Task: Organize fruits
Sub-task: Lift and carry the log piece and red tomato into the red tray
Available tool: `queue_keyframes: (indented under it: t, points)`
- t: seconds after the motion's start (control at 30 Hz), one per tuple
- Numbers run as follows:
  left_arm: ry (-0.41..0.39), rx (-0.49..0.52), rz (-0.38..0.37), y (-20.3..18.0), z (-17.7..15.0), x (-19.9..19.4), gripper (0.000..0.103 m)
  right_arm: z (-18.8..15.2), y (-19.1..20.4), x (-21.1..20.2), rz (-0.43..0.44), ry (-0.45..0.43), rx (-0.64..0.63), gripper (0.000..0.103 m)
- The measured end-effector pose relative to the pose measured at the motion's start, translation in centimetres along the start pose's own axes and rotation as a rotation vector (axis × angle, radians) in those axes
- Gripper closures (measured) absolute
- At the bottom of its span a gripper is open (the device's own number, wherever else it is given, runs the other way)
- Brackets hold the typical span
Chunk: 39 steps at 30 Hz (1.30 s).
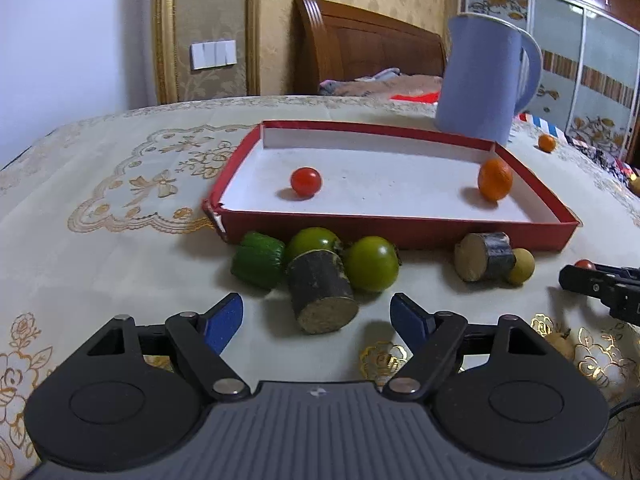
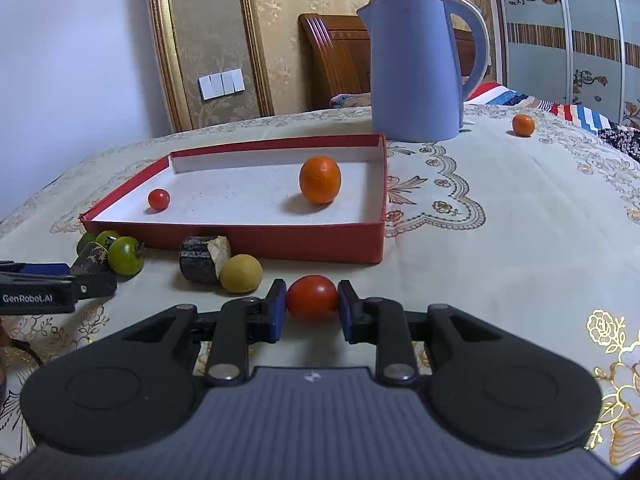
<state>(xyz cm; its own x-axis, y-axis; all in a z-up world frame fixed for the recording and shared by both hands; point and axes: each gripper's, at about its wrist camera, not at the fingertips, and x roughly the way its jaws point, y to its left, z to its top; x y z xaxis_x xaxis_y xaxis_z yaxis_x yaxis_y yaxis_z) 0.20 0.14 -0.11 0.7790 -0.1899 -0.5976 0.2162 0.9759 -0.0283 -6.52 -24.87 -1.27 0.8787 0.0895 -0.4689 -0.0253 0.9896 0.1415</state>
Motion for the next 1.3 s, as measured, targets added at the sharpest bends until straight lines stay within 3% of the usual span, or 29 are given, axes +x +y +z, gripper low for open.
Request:
queue_keyframes:
  t: [0.3, 0.33, 0.37, 0.4, 0.77, 0.83, 1.3]
  points:
    - [0.022, -0.028, -0.021, 0.05, 0.32, 0.34, 0.022, -0.01, -0.04, 0.10, 0.006, 0.005, 0.007, 0.077]
    - [0.013, -0.025, -0.017, -0.03, 0.17, 0.23, 0.033, 0.01, -0.03, 0.15, 0.009, 0.008, 0.007, 0.077]
    - [0.000, -0.016, -0.009, -0.15, -0.04, 0.08, 0.053, 0.01, -0.07, 0.17, 0.010, 0.010, 0.009, 0.077]
    - [-0.007, -0.009, -0.003, -0.26, -0.12, 0.00, 0.059, 0.00, -0.09, 0.17, 0.012, 0.010, 0.011, 0.077]
    - [-0.008, -0.021, -0.009, -0.12, 0.05, 0.17, 0.060, -0.03, -0.17, 0.21, 0.014, 0.010, 0.018, 0.077]
    - [-0.014, -0.034, -0.007, 0.12, -0.03, 0.13, 0.067, -0.03, -0.15, 0.20, 0.012, 0.009, 0.016, 0.077]
    - [-0.031, -0.025, -0.043, 0.11, -0.37, -0.61, 0.068, -0.06, -0.02, -0.11, 0.003, -0.018, 0.005, 0.077]
